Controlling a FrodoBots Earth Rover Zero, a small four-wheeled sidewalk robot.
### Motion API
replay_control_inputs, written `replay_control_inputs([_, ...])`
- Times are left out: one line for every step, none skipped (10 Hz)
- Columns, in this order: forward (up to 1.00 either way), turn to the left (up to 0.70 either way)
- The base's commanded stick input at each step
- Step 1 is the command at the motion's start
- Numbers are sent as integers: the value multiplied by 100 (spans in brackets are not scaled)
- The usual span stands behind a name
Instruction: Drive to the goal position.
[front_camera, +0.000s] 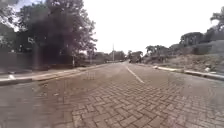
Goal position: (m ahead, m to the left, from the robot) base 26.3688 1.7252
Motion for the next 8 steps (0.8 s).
replay_control_inputs([70,0])
replay_control_inputs([70,0])
replay_control_inputs([70,0])
replay_control_inputs([70,0])
replay_control_inputs([70,0])
replay_control_inputs([70,0])
replay_control_inputs([70,0])
replay_control_inputs([70,0])
